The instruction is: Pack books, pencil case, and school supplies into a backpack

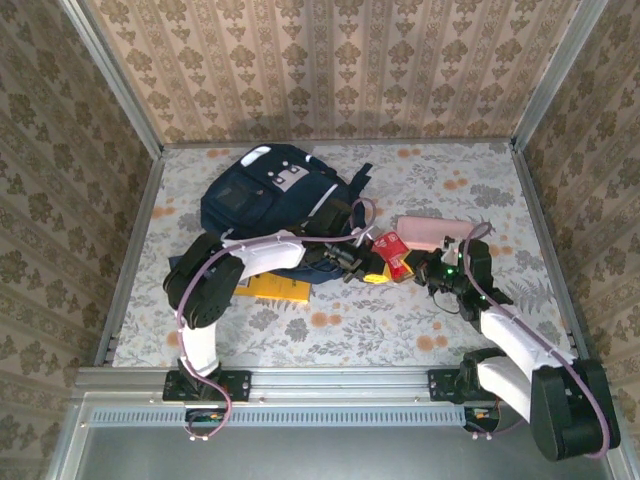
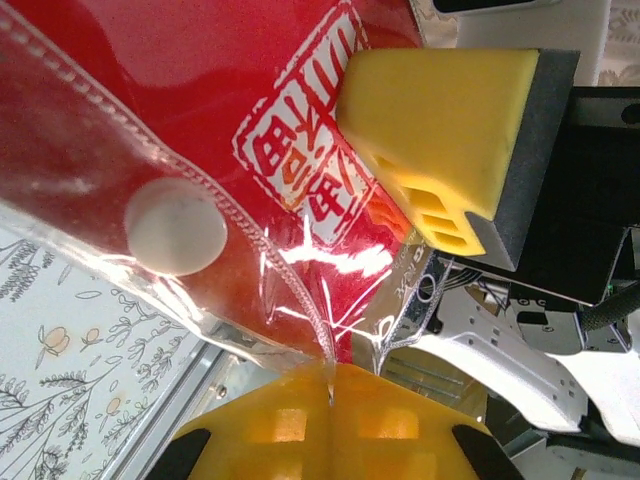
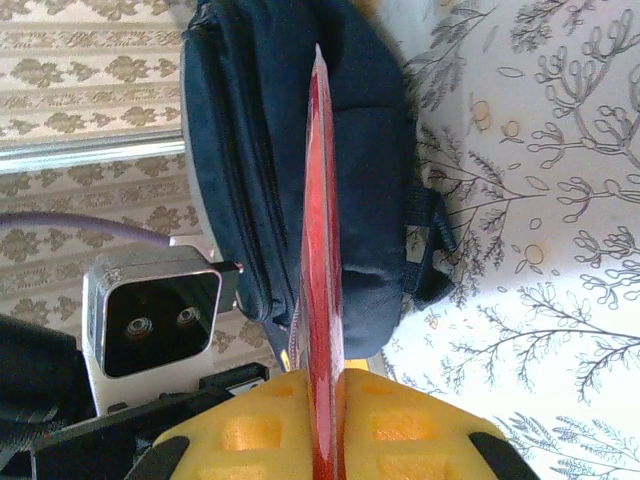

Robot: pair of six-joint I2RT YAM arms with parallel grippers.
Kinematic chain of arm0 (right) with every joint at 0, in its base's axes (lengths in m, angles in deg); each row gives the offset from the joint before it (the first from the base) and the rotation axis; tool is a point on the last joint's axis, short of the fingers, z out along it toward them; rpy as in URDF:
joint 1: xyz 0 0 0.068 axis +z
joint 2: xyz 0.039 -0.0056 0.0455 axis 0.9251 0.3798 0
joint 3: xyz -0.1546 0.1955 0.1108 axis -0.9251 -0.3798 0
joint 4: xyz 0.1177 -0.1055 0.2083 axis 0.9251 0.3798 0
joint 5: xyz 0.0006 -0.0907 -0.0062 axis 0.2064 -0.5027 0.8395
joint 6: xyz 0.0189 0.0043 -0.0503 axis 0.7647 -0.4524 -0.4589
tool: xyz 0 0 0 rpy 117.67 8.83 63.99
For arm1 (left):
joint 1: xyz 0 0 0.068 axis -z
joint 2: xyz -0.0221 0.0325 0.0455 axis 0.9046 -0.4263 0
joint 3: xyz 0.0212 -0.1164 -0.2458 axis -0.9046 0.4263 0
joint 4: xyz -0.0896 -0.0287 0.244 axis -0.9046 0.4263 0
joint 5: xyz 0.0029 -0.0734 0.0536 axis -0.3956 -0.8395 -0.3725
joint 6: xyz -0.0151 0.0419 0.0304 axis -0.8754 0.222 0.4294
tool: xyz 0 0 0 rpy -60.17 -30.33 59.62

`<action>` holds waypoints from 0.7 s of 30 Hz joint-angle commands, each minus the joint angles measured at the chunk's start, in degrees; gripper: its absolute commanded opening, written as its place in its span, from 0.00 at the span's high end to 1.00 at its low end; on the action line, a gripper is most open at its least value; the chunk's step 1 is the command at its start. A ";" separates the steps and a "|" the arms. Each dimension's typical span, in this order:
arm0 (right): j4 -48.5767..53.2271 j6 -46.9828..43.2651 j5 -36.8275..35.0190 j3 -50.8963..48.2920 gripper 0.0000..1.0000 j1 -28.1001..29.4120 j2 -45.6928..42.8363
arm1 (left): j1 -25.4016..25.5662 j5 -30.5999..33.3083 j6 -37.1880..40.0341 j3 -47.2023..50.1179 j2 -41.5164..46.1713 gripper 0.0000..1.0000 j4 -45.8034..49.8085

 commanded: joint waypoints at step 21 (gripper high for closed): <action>-2.60 -8.89 4.26 3.97 1.00 3.16 -11.65 | -10.32 12.67 16.88 -3.76 13.67 0.34 17.38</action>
